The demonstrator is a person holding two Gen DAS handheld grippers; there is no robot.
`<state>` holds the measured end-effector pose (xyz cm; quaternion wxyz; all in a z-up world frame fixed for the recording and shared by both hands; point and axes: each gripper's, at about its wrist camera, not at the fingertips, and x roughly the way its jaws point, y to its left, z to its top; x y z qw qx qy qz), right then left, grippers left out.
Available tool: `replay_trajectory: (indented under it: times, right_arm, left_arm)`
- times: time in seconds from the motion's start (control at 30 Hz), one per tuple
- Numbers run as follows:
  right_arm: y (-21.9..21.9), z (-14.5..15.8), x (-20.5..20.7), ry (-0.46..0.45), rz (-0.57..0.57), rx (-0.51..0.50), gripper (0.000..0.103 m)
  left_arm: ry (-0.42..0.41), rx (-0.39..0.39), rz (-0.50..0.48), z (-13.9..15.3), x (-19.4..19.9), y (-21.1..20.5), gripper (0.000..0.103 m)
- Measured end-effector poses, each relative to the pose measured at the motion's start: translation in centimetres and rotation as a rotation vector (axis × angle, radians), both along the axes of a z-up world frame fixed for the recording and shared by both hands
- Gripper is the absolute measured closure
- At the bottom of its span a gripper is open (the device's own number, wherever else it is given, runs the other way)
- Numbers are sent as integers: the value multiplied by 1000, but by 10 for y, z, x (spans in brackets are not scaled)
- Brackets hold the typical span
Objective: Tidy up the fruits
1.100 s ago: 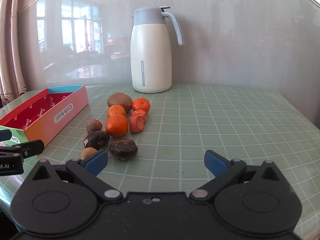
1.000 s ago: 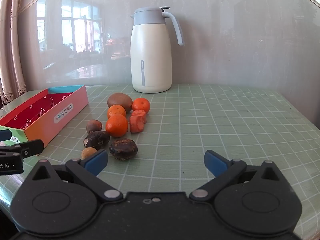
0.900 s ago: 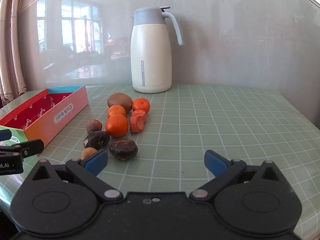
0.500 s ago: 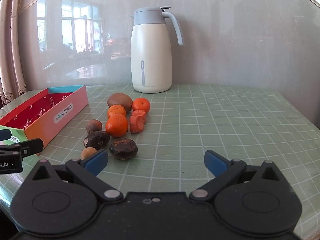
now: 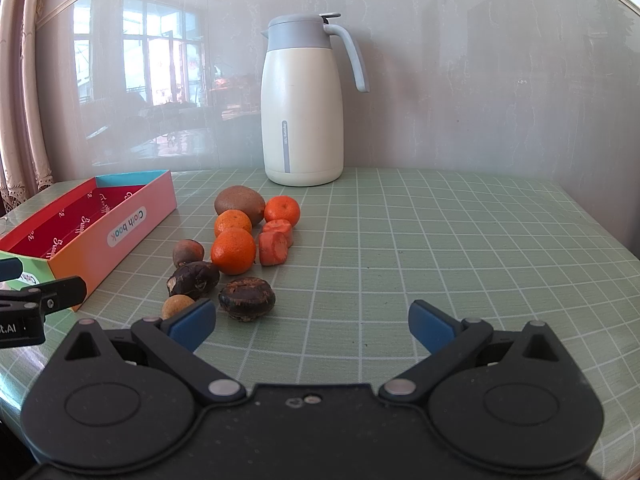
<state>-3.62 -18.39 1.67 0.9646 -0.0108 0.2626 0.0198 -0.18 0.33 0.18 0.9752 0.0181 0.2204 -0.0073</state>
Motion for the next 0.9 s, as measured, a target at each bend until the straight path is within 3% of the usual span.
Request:
replay_trajectory:
  times: [0.9]
  right_arm:
    - [1,-1,1,3,1,-2,0]
  left_arm:
    - [-2,-3,-1,-1,0,0,0]
